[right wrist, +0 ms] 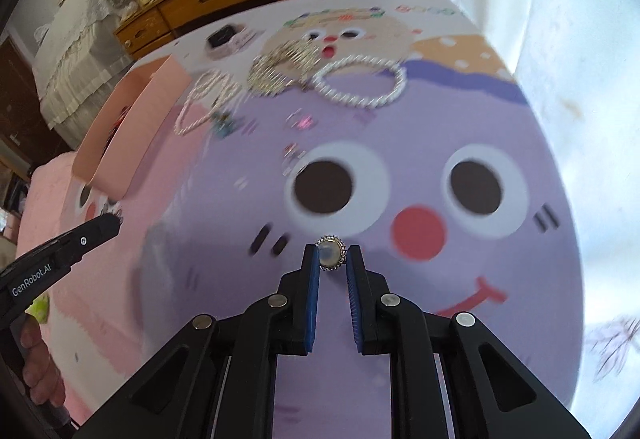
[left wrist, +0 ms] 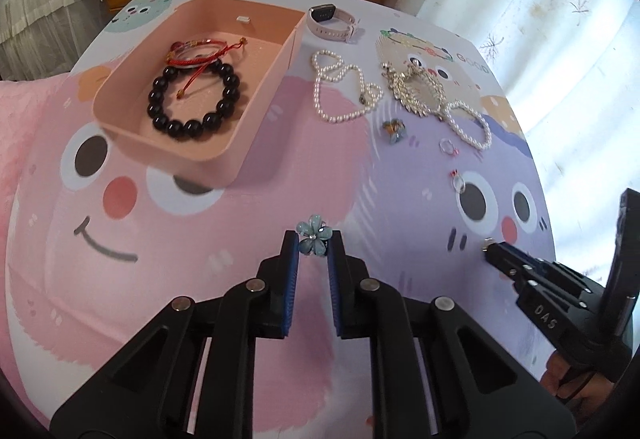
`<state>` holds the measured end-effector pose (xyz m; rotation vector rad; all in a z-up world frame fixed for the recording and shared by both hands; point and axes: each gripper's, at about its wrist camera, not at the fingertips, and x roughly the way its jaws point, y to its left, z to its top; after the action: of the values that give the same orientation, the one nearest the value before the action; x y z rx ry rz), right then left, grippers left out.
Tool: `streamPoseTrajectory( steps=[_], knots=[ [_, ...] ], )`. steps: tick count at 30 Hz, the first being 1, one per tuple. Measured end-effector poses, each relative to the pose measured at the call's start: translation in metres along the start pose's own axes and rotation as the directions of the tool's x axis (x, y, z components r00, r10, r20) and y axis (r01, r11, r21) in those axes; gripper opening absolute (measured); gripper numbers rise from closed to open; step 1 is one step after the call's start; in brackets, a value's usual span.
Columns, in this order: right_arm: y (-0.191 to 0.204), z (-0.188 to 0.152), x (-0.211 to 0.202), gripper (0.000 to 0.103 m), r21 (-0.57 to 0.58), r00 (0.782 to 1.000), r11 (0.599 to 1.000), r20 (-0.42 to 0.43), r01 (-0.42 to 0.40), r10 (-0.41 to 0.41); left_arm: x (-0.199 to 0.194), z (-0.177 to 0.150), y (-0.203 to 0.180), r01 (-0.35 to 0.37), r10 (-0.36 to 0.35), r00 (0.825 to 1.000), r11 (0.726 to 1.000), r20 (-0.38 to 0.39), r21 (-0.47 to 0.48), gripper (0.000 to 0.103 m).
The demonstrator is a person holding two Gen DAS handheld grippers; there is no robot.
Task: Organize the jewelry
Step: 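Carry the flower charm and pearl brooch into the pink box and release both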
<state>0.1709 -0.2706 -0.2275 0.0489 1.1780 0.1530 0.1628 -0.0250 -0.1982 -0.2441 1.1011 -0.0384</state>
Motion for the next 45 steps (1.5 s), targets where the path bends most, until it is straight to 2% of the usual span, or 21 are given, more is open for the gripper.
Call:
streamPoseTrajectory(
  steps=[4,9,13,17,22,27,35,43,45],
  knots=[
    [0.031,-0.009,-0.002,0.014,-0.060,0.999,0.997,-0.014,-0.041,0.041,-0.014,-0.015,0.016,-0.012,0.012,1.000,1.000,-0.025,0.003,0.012],
    [0.075,-0.007,-0.006,0.014,-0.124,0.996,0.988,-0.006,-0.091,0.091,-0.034,-0.021,0.046,-0.025,0.025,1.000,1.000,-0.018,-0.016,0.012],
    [0.117,-0.002,-0.011,0.014,-0.171,0.992,0.978,0.017,-0.122,0.127,-0.047,-0.012,0.073,-0.044,0.044,0.999,0.999,0.002,-0.016,0.012],
    [0.160,0.003,-0.019,0.014,-0.223,0.987,0.966,0.064,-0.128,0.146,-0.062,0.005,0.092,-0.066,0.064,0.996,0.997,0.055,0.046,0.012],
    [0.208,0.013,-0.028,0.014,-0.263,0.976,0.959,0.155,-0.105,0.150,-0.072,0.037,0.111,-0.037,0.028,0.996,0.994,0.081,0.107,0.012],
    [0.245,0.028,-0.032,0.014,-0.241,0.963,0.969,0.247,-0.049,0.110,-0.076,0.067,0.120,0.008,-0.026,0.995,0.981,0.092,0.193,0.012],
    [0.272,0.054,-0.038,0.014,-0.138,0.933,0.990,0.352,-0.029,0.076,-0.070,0.110,0.122,0.058,-0.086,0.994,0.943,0.074,0.327,0.012],
    [0.283,0.057,-0.032,0.014,-0.076,0.920,0.997,0.388,-0.019,0.048,-0.067,0.131,0.117,0.079,-0.116,0.990,0.921,0.076,0.381,0.012],
    [0.281,0.057,-0.029,0.020,-0.072,0.925,0.997,0.376,-0.023,0.049,-0.064,0.134,0.116,0.087,-0.119,0.991,0.921,0.062,0.379,0.012]
  ],
)
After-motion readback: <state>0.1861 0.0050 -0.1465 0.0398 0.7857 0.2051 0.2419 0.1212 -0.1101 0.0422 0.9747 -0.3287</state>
